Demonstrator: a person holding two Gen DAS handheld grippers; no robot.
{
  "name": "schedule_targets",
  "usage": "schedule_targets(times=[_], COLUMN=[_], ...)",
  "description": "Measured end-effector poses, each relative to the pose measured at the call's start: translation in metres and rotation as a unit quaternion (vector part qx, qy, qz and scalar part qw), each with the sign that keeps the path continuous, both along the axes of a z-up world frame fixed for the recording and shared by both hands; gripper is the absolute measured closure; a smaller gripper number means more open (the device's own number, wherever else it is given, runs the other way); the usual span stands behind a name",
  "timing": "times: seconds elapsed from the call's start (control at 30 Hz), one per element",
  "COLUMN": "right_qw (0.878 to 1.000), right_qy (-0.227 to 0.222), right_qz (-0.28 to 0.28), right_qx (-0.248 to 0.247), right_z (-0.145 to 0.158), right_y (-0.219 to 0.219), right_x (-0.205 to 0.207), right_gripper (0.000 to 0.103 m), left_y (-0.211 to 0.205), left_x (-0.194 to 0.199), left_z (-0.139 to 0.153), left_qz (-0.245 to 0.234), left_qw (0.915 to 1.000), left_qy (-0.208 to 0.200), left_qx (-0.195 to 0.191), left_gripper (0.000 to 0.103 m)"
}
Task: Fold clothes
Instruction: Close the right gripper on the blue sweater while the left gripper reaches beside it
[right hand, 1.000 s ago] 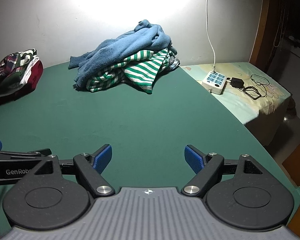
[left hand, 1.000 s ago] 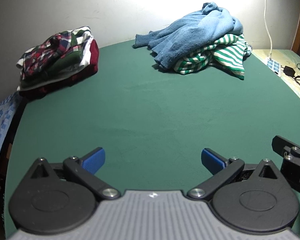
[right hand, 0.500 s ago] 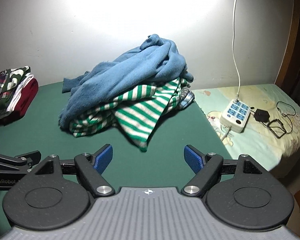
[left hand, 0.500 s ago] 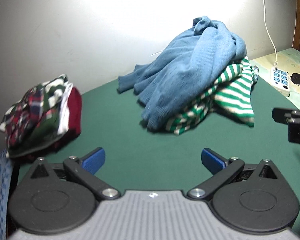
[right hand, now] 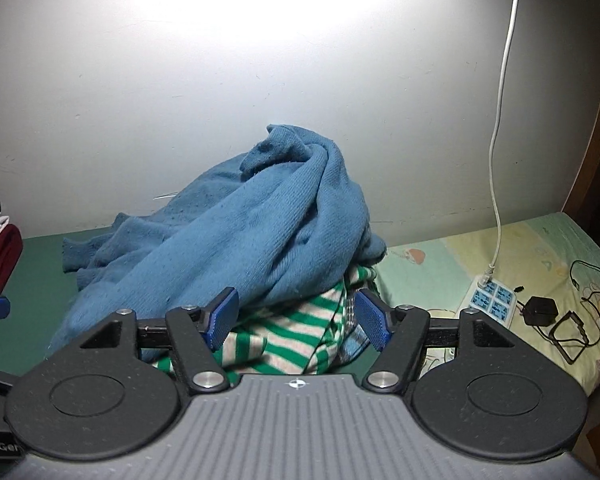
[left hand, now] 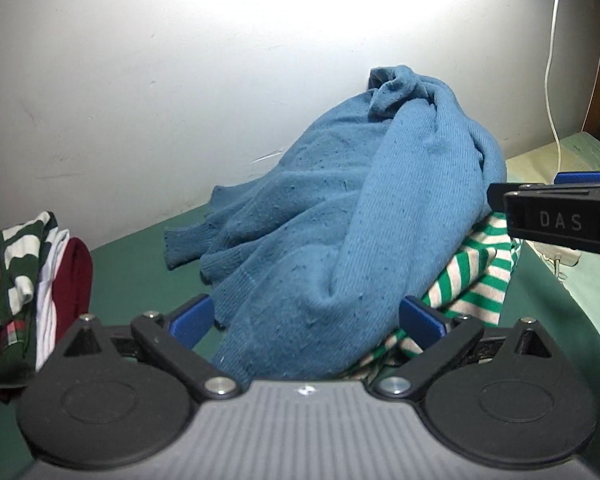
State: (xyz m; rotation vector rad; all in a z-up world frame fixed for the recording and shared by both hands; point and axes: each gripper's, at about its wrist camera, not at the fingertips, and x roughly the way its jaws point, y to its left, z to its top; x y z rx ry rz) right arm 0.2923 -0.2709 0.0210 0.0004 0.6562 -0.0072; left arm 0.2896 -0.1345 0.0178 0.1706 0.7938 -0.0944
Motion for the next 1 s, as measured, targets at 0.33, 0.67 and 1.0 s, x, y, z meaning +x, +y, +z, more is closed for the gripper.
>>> schedule_targets(times=[0.33,0.67,1.0], right_qw=[0.999,1.000,0.999], right_qy=[0.039,0.014,-0.048], right_qz=[-0.009,0.011,0.021], right_qx=[0.033,0.018,0.009], right_z=[-0.014,-0.032,-0.020], right_y=[0.000,0.000,-0.006], right_x=[0.062,0.065,0.037], right_gripper=[0.036,0.044,0.094], left_y=[-0.015,-0.001,-0.005], left_x=[0.042,0.042,0.022], left_z=[-0.026,-0.039,-0.024], left_qz=[0.000,-0.002,-0.013], left_qw=[0.9984,0.9960,0.9980], left_qy=[0.054,0.046,0.004], left_qx=[-0.018,-0.077,-0.062], left_gripper=[0.004,0.001,0.037])
